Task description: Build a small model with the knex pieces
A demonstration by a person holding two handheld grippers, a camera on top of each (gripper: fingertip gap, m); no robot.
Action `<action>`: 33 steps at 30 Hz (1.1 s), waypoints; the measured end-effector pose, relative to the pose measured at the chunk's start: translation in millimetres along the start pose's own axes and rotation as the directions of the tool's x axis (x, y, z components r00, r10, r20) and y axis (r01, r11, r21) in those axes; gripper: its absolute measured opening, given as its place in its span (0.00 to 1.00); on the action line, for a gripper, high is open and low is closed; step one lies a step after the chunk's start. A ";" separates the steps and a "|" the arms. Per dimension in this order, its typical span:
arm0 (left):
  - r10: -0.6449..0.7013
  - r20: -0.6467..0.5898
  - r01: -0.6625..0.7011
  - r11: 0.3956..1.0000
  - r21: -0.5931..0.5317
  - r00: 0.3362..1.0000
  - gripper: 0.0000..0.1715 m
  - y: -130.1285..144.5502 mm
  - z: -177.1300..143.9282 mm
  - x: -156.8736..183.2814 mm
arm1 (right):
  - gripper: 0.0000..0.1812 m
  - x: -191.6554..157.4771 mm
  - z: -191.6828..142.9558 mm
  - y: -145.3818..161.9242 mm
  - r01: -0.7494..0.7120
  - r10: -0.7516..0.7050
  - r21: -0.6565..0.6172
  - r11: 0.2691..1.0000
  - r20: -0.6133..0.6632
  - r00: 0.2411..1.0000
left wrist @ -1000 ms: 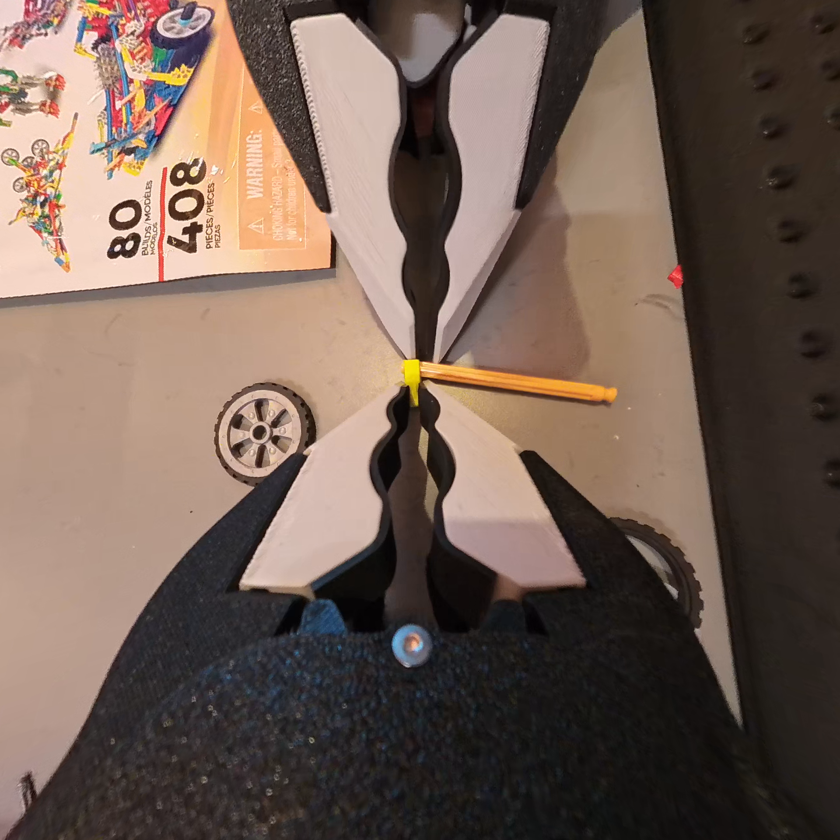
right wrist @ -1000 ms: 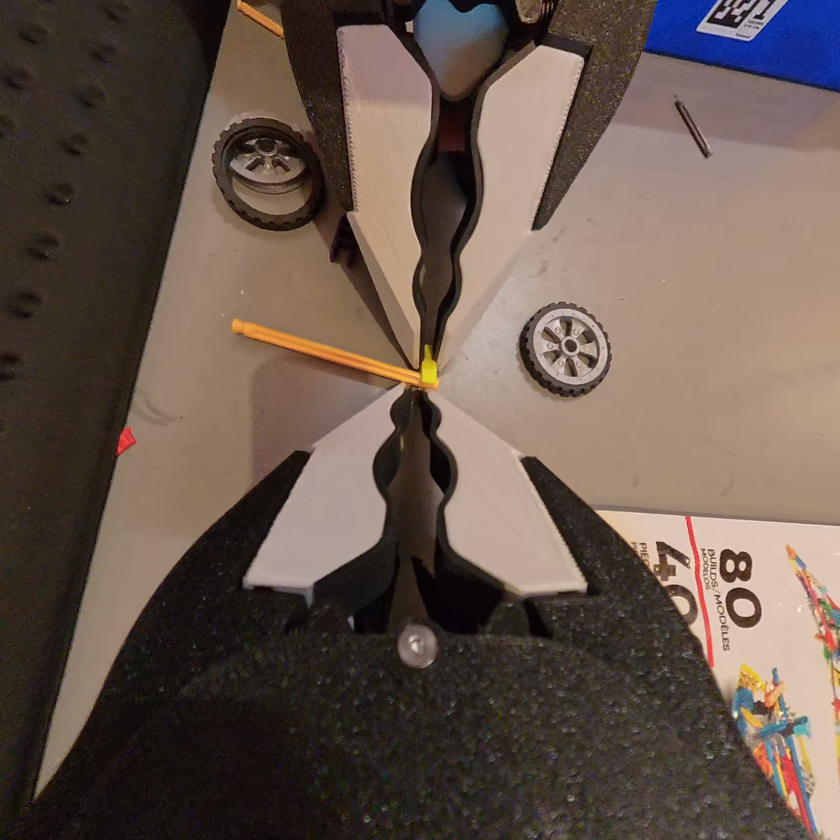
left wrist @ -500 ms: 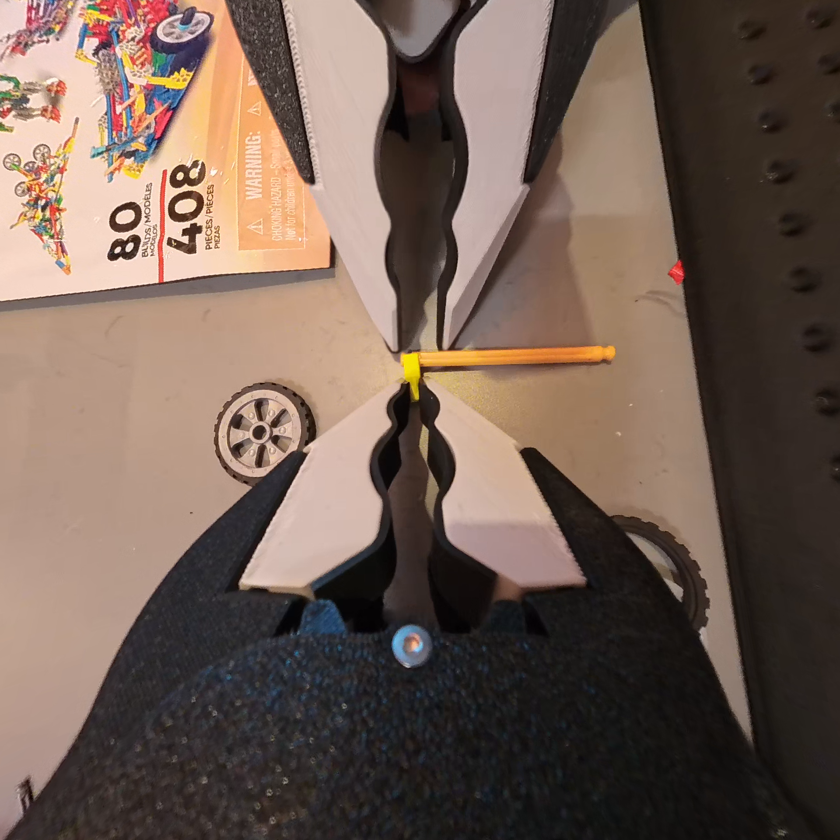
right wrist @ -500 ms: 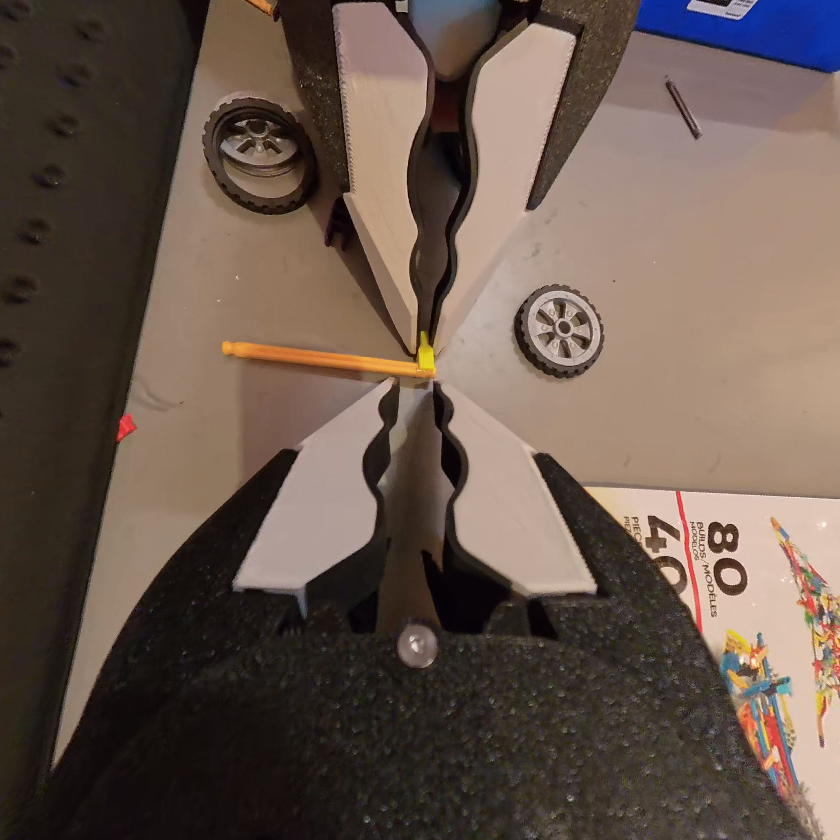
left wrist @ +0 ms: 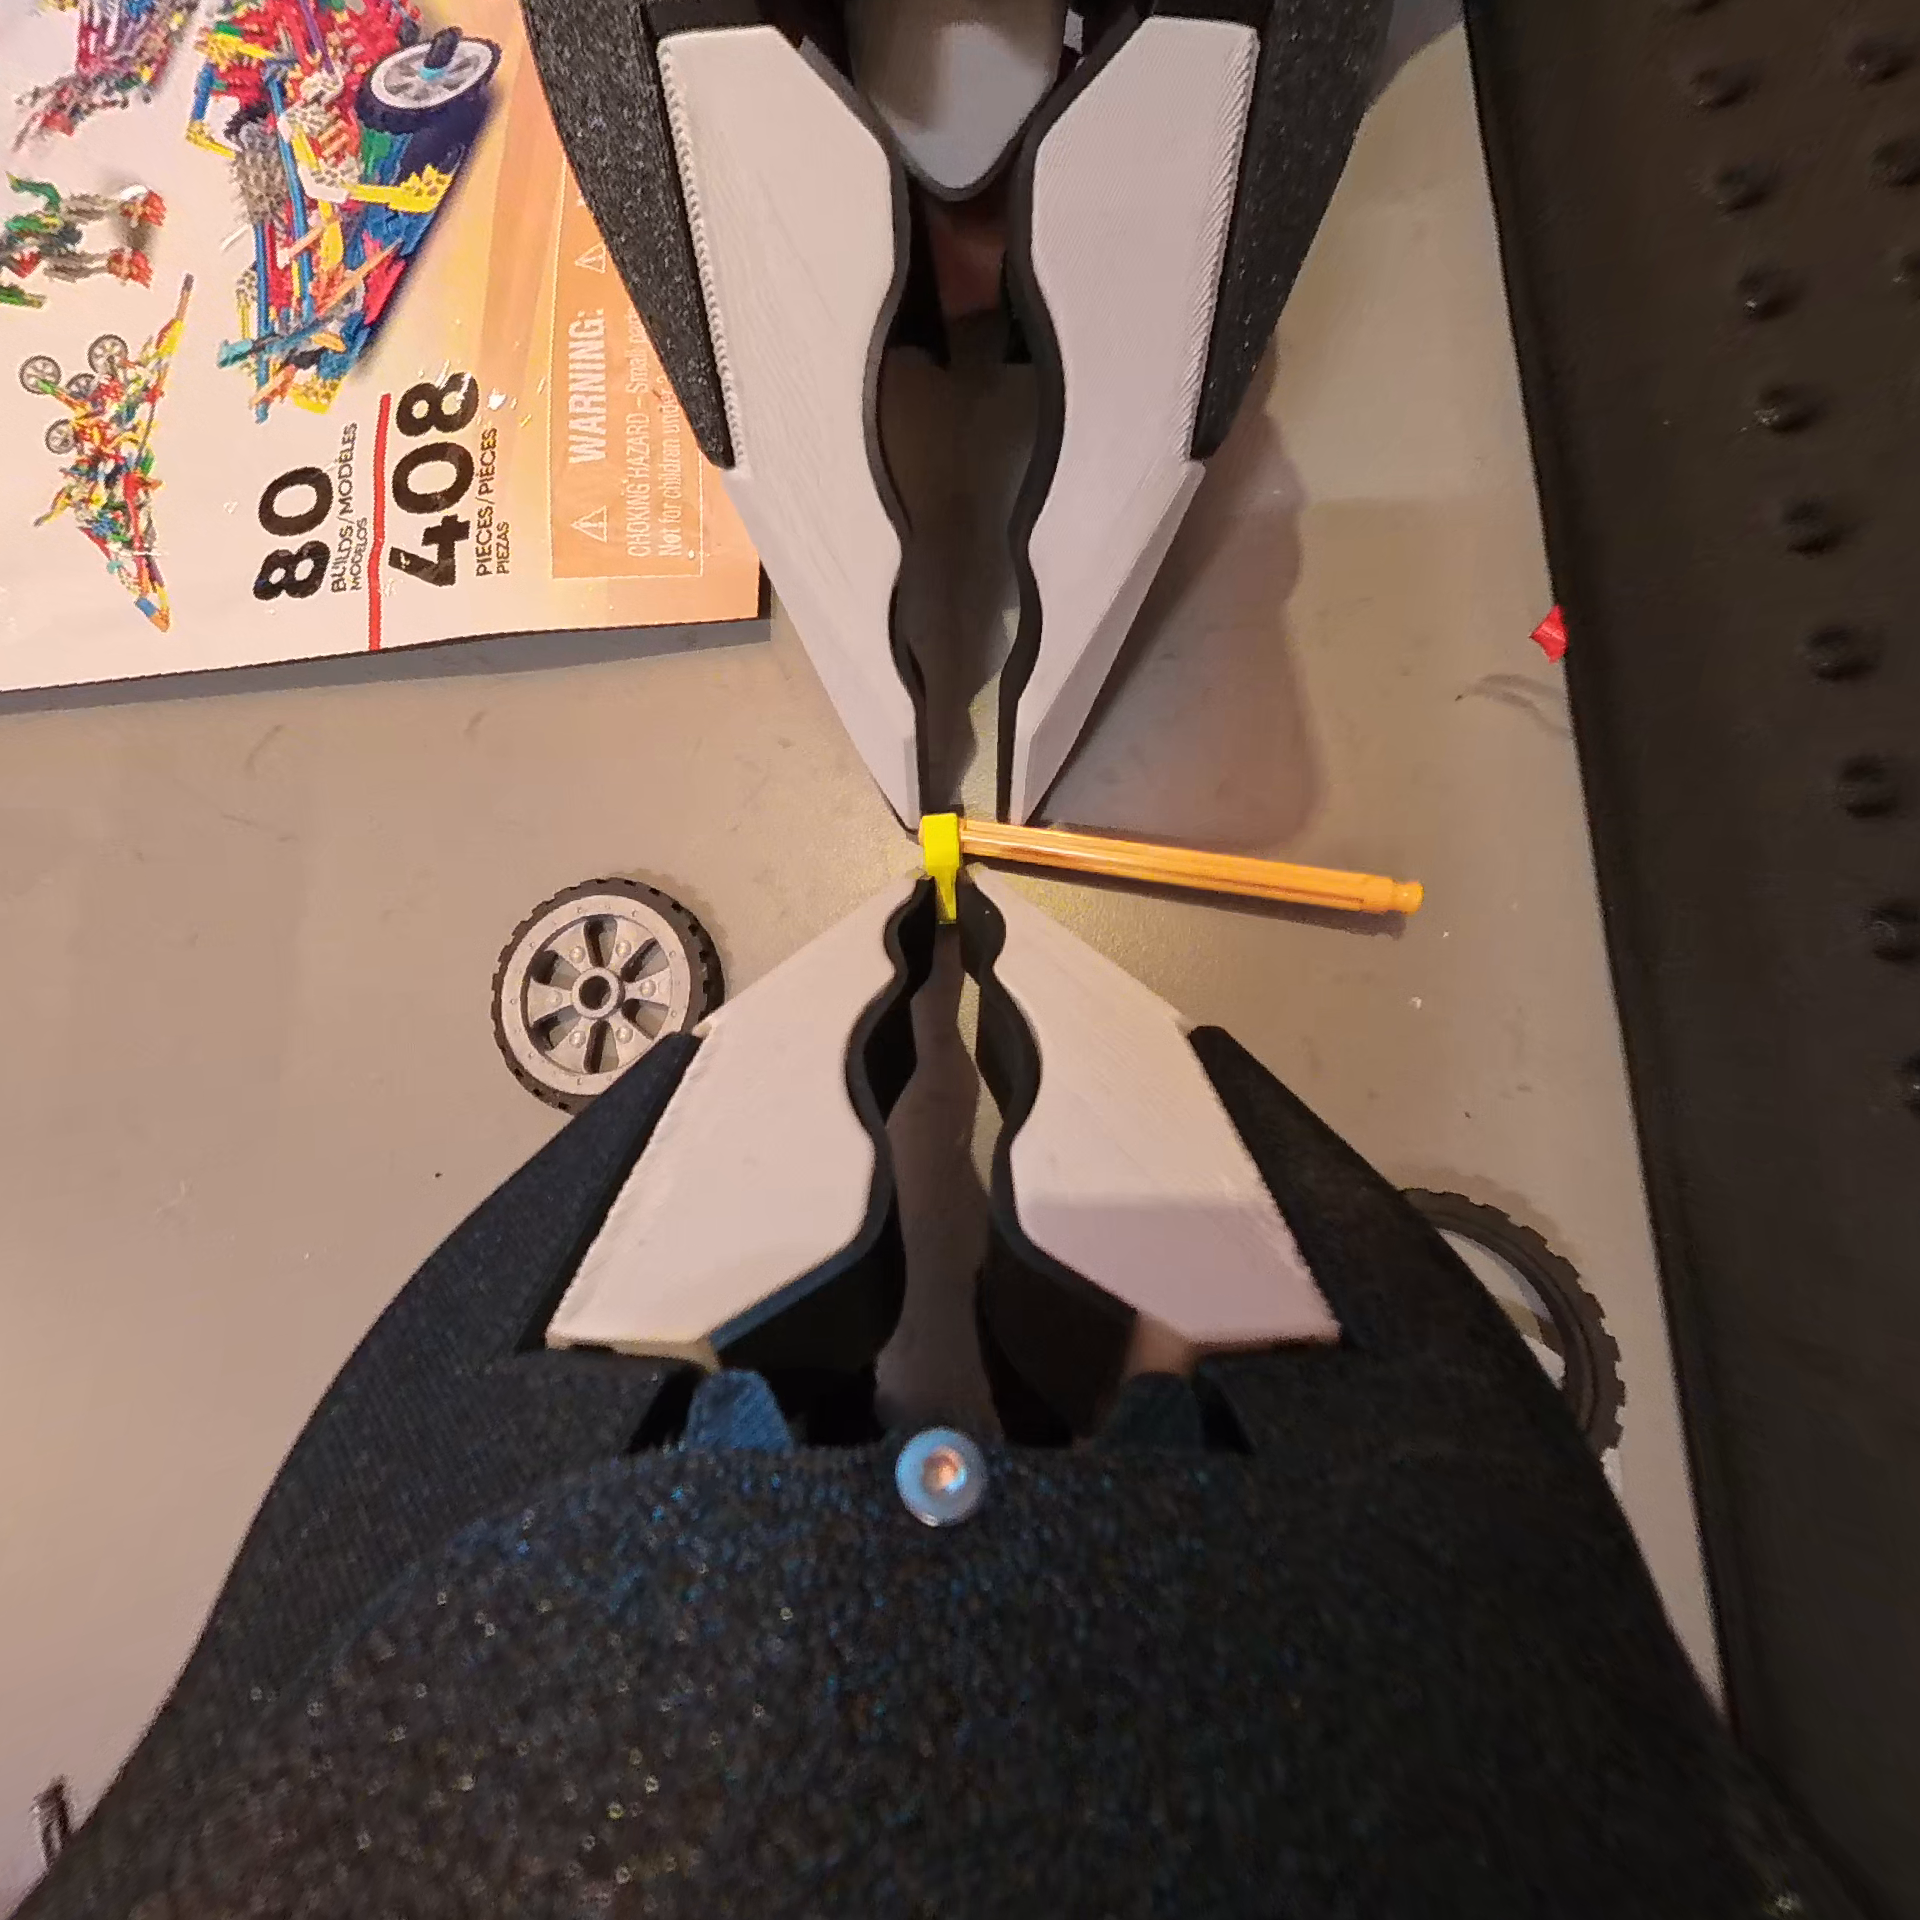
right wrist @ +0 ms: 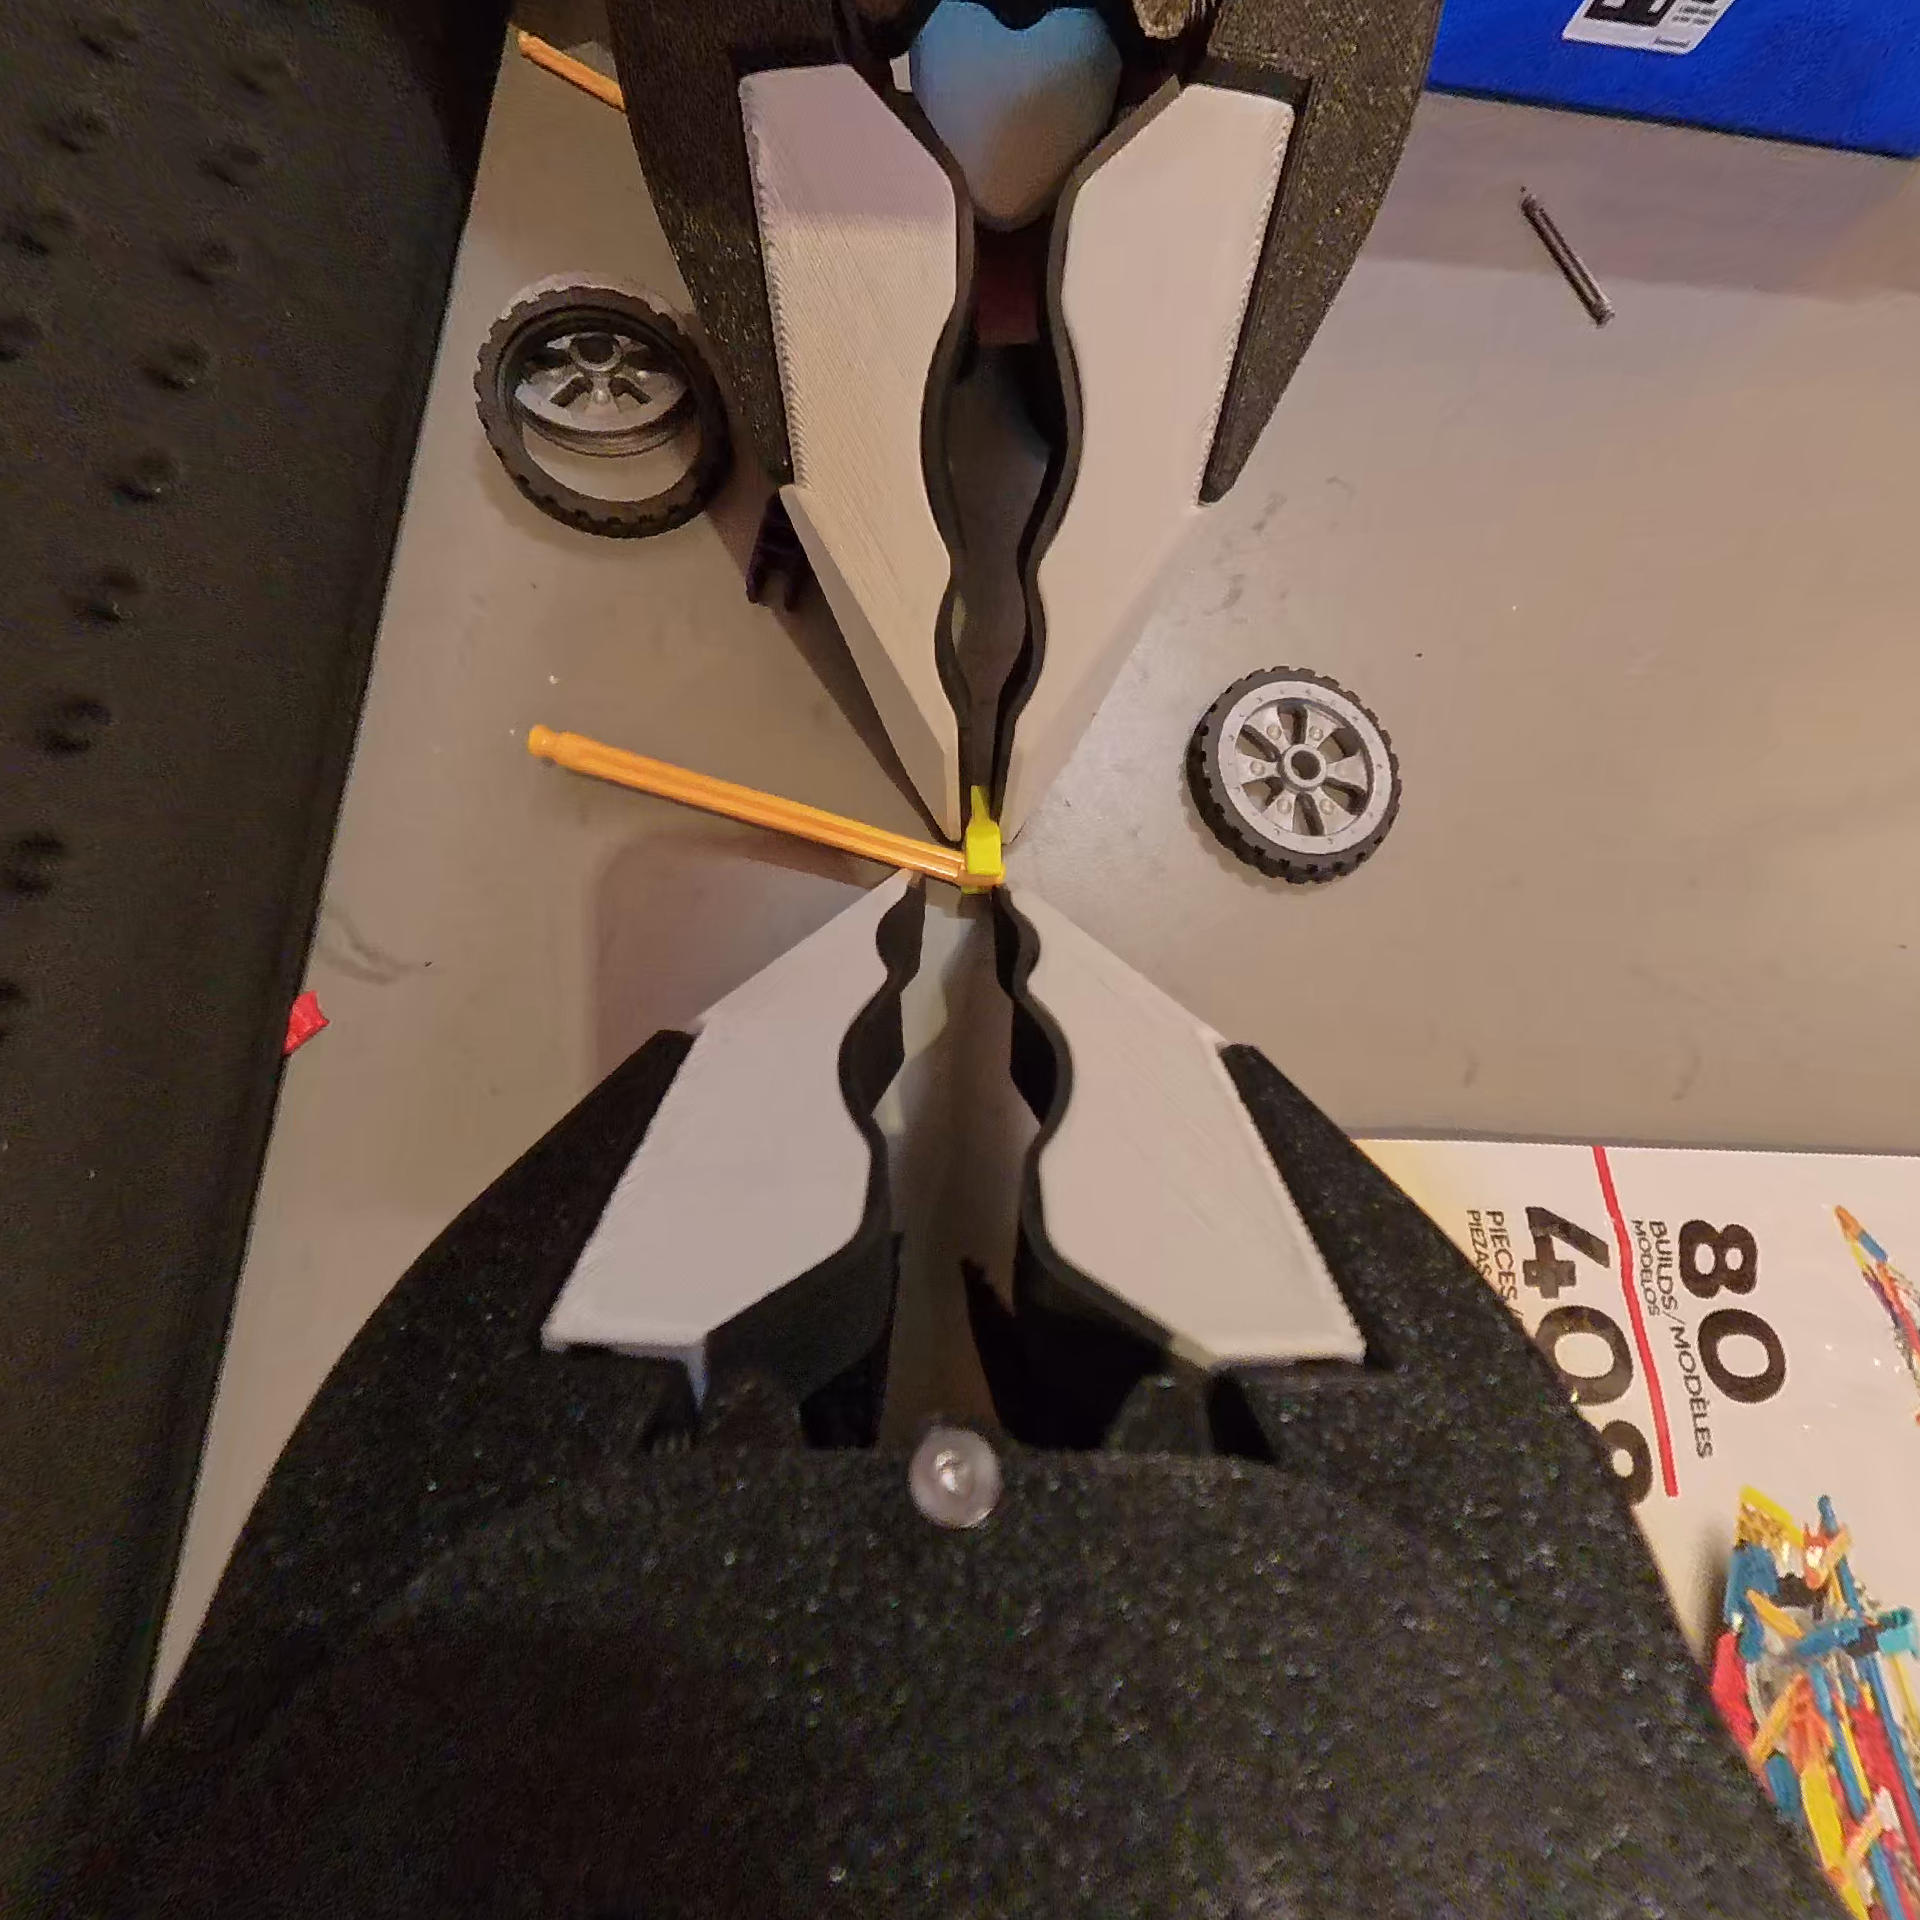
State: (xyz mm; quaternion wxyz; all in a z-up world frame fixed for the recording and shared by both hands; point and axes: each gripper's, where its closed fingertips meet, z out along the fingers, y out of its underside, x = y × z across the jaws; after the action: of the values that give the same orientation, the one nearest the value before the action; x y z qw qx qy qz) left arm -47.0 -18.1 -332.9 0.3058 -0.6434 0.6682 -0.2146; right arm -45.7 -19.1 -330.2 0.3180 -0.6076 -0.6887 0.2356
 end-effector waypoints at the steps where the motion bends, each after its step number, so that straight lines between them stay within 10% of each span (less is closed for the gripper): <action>1: 0.002 0.001 -0.002 1.000 0.001 1.000 0.01 -0.2 0.1 0.0 | 0.06 -0.1 0.2 -0.3 0.003 -0.003 0.002 1.000 0.000 1.000; 33: 0.011 -0.012 -0.011 1.000 0.002 1.000 0.01 -0.7 0.8 0.1 | 0.00 4.0 -4.9 2.3 0.013 -0.013 0.014 1.000 -0.001 1.000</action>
State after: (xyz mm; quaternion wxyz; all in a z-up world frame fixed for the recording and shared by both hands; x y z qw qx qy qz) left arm -45.9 -18.1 -333.1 0.3038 -0.6381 0.6733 -0.2175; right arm -40.9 -15.1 -327.8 0.3240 -0.6009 -0.6909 0.2380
